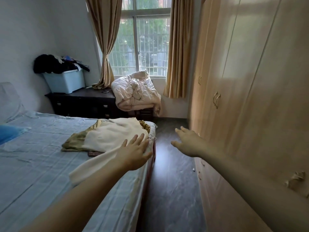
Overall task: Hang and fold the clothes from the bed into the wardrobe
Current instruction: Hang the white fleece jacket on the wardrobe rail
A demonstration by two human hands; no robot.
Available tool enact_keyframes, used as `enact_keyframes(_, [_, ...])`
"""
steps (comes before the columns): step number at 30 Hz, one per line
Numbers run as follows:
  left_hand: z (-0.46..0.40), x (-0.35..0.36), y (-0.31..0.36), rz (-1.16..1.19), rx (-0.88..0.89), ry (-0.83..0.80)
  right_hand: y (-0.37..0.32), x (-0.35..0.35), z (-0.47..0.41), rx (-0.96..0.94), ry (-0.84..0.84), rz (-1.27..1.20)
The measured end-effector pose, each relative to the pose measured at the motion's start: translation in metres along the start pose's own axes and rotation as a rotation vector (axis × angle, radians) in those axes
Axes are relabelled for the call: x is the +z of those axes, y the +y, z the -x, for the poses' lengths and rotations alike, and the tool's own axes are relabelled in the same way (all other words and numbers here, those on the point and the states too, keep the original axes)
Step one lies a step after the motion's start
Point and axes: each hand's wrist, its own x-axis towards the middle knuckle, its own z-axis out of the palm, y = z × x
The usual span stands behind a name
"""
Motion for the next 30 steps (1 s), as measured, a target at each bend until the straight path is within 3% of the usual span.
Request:
enact_keyframes(9, [-0.112,0.004,-0.017,-0.026,0.008,0.004,0.035,0.011,-0.103,-0.018,0.0,-0.004])
enact_keyframes(15, [-0.217,-0.011,-0.072,-0.143,0.012,0.007,0.056,0.0,-0.203,0.017,0.022,-0.127])
enact_keyframes(23, [-0.362,-0.021,-0.119,-0.091,0.02,0.041,0.057,-0.02,-0.35,0.019,0.046,-0.074])
enact_keyframes(30, [-0.455,-0.02,-0.141,-0.046,0.029,-0.026,0.086,-0.027,-0.435,0.062,0.013,-0.055])
